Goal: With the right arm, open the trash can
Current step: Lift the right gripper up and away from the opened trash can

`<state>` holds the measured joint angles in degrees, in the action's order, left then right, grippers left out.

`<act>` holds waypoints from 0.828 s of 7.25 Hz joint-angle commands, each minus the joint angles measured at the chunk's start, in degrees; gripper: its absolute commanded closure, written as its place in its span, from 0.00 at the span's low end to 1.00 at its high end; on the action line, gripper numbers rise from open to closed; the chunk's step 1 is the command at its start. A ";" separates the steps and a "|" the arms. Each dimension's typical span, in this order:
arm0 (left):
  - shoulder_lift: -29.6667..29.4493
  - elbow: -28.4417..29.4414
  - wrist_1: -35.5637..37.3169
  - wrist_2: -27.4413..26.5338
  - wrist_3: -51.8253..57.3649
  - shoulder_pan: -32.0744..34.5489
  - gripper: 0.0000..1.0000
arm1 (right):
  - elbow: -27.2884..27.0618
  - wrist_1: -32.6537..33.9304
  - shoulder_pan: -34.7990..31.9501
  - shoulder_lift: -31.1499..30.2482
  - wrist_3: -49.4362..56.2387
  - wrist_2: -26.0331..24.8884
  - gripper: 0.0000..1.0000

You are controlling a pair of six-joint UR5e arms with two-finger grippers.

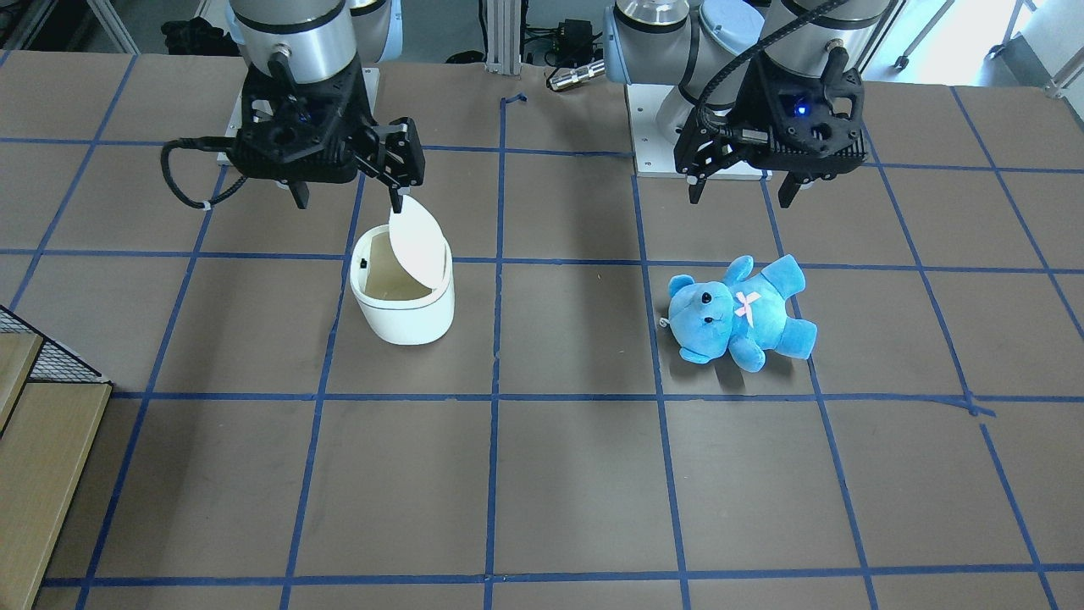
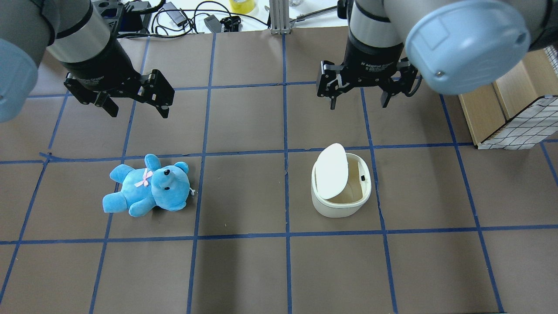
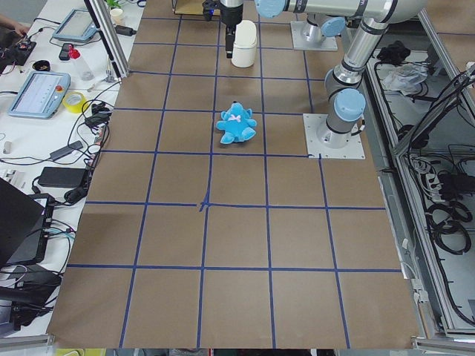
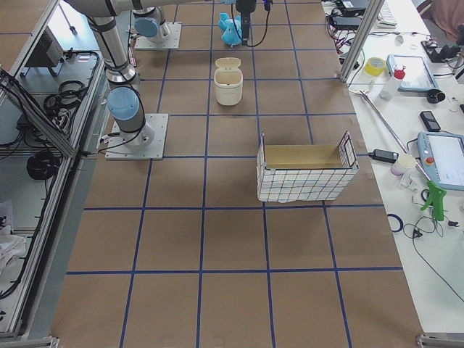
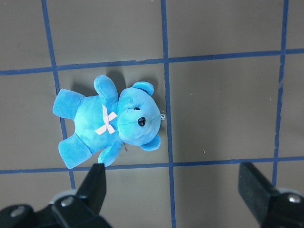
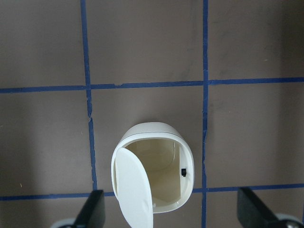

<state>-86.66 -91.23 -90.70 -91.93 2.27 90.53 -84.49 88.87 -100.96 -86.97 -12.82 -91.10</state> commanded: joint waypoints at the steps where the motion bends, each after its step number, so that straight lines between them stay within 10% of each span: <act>1: 0.00 0.00 0.00 0.00 0.02 0.00 0.00 | 2.14 -0.80 3.04 -0.04 1.75 0.31 0.00; 6: 0.00 0.00 0.00 0.00 0.02 0.00 0.00 | 2.84 -0.36 3.05 -0.30 1.75 0.22 0.00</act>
<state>-86.66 -91.23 -90.70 -91.93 2.26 90.53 -81.68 88.47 -97.91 -87.21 -11.08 -90.88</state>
